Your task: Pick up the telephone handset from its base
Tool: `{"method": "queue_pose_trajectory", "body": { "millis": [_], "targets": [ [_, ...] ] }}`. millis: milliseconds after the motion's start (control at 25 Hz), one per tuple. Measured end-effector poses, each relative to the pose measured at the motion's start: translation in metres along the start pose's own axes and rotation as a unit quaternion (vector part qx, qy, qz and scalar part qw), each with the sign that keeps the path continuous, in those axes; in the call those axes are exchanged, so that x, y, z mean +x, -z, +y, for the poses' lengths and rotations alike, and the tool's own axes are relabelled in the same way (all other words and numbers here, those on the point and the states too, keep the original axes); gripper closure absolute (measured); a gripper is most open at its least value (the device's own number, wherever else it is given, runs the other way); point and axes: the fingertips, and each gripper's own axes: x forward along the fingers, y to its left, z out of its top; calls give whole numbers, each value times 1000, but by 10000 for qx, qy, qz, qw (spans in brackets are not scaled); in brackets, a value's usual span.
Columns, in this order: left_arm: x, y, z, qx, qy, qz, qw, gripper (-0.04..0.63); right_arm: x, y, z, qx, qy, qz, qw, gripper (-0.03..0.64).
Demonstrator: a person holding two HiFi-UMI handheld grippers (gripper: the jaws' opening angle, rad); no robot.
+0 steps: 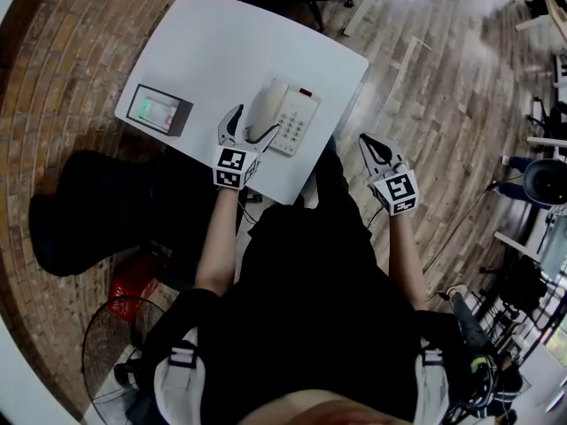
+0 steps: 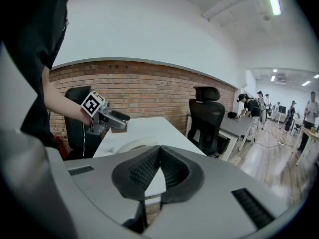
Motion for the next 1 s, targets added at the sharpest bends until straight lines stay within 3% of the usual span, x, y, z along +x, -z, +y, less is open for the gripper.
{"method": "queue_pose_trajectory", "body": {
  "millis": [1000],
  "targets": [
    [54,45,6,-253,47,585,9980,172,17,10,-25,208,-28,190,9996,619]
  ]
}}
